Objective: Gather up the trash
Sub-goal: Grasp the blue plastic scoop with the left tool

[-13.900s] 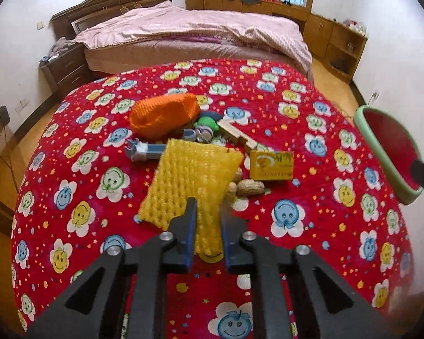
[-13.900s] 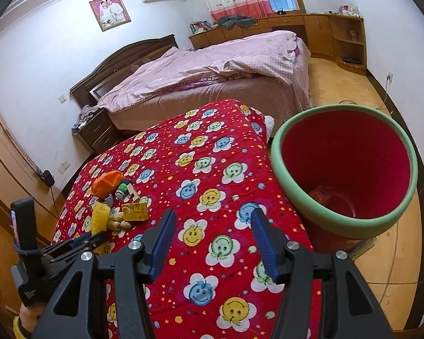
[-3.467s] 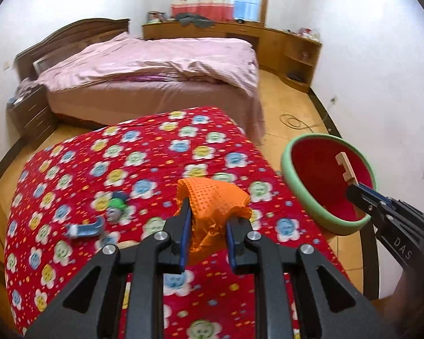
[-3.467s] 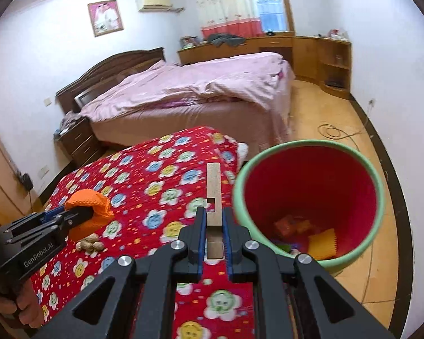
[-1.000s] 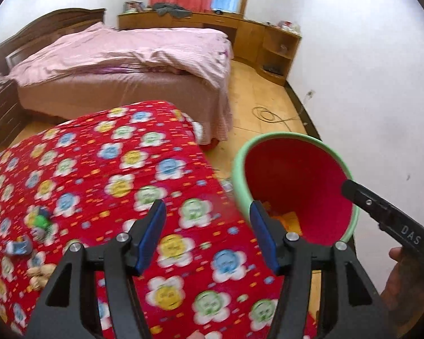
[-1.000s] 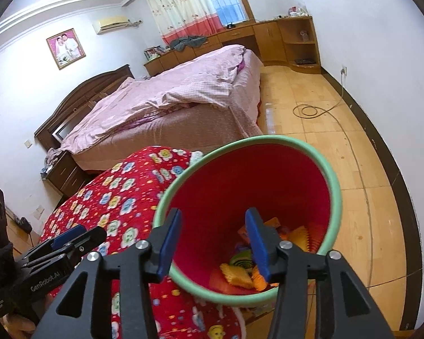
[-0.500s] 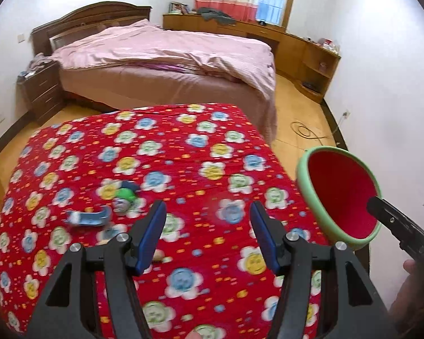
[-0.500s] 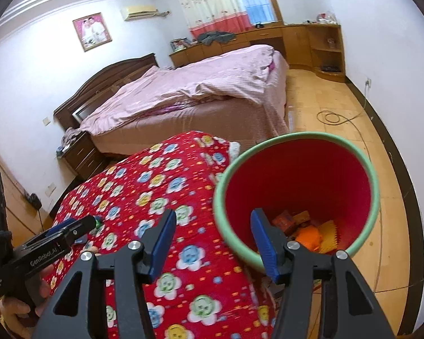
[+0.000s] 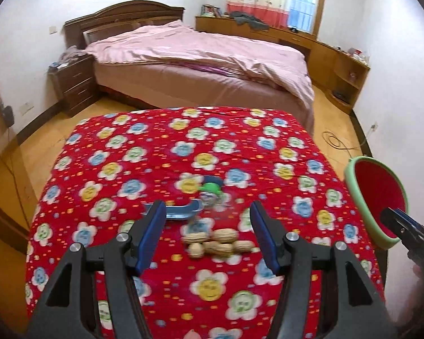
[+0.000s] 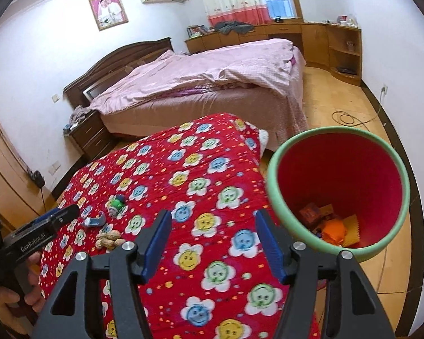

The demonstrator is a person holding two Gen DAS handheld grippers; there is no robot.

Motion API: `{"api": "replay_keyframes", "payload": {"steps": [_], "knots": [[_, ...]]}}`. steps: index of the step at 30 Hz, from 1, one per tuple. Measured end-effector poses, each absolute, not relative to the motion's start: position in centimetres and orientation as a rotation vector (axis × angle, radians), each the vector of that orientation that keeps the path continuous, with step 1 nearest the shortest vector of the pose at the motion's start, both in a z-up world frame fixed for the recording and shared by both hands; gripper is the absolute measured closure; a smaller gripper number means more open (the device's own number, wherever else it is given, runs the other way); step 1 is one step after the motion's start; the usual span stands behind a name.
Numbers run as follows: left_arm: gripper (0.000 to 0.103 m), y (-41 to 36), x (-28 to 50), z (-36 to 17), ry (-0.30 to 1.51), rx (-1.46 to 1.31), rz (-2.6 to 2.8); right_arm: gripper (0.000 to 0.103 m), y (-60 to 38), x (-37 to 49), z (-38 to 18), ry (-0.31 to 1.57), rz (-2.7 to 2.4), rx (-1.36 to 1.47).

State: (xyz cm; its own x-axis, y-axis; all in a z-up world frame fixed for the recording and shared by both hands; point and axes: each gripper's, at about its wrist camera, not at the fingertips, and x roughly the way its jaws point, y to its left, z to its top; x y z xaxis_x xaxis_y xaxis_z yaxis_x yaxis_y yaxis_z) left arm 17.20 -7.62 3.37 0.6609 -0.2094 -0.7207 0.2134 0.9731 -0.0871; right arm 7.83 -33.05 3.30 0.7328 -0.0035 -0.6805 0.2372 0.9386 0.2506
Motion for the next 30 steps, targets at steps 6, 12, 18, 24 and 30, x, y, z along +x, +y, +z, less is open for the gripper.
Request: {"api": "replay_keyframes", "payload": {"steps": [6,12,18,24,30], "knots": [[0.042,-5.2,18.1,2.2,0.837,0.011,-0.174,0.039,-31.0,8.7,2.8,0.761,-0.108,0.312],[0.034,-3.8,19.0,0.2,0.877,0.010,-0.130,0.038,-29.7,9.7,2.0,0.789,-0.089,0.303],[0.024,-3.7,20.0,-1.7,0.914,0.004,-0.129,0.038,-29.4,10.3,1.0,0.812,-0.077,0.304],[0.018,-5.1,20.8,-3.3,0.928,0.048,-0.151,0.038,-29.8,10.7,0.1,0.832,-0.079,0.322],[0.014,-6.3,22.2,-4.1,0.908,0.074,-0.164,0.038,-30.1,10.9,-0.3,0.843,-0.080,0.332]]}}
